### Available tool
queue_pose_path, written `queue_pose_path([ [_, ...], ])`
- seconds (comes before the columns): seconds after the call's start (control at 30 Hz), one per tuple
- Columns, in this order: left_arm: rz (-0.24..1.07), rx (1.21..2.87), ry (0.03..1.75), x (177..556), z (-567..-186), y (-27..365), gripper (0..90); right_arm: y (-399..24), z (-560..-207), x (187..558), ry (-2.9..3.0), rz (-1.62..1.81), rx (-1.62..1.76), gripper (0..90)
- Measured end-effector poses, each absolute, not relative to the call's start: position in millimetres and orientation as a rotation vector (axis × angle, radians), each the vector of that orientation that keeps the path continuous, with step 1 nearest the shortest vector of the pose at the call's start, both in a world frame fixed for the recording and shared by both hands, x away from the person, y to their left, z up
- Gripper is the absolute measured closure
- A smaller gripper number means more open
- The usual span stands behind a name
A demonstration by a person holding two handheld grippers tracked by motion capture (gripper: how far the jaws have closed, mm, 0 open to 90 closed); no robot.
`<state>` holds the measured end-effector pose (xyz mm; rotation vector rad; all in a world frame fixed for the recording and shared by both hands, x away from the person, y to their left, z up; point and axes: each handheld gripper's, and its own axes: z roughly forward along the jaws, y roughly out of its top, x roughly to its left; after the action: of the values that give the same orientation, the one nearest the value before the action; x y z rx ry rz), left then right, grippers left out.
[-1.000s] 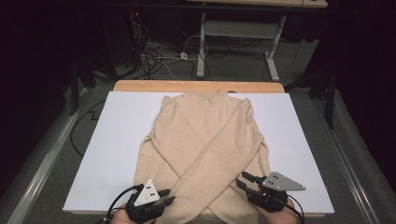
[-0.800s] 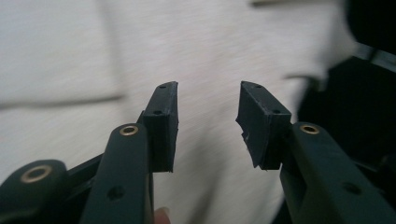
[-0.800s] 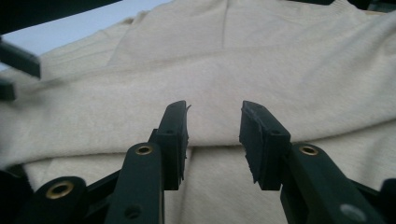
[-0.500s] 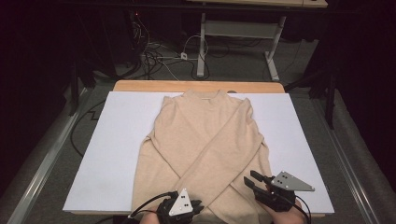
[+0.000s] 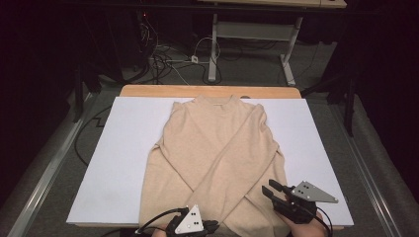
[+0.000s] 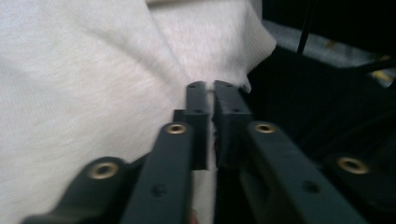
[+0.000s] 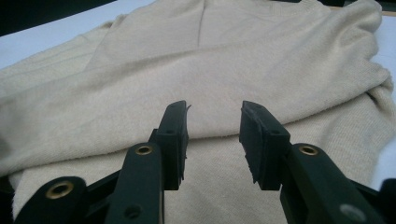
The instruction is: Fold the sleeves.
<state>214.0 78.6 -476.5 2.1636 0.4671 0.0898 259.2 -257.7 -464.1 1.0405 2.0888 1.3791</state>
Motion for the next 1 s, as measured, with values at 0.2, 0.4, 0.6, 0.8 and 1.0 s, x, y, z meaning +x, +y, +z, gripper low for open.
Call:
queue_pose_path([
  [0.2,0.157,2.042,0.581,234.5,-466.4,99.6,51.5,-261.0,-465.2,261.8,2.083,1.381,1.058,63.1],
  [0.4,0.269,1.985,0.735,266.2,-465.9,131.5,28.5,-264.3,-465.8,263.5,2.075,1.372,1.069,63.1],
  [0.6,0.324,1.954,0.824,282.2,-467.9,158.6,17.9,-269.0,-466.6,266.6,2.069,1.352,1.078,56.8],
  [0.8,0.361,1.949,0.903,287.0,-473.2,179.6,7.2,-277.1,-468.9,271.5,2.053,1.326,1.091,38.1],
  [1.0,0.403,1.936,0.938,289.0,-470.4,193.1,0.0,-283.4,-470.5,276.6,2.054,1.302,1.105,23.2],
])
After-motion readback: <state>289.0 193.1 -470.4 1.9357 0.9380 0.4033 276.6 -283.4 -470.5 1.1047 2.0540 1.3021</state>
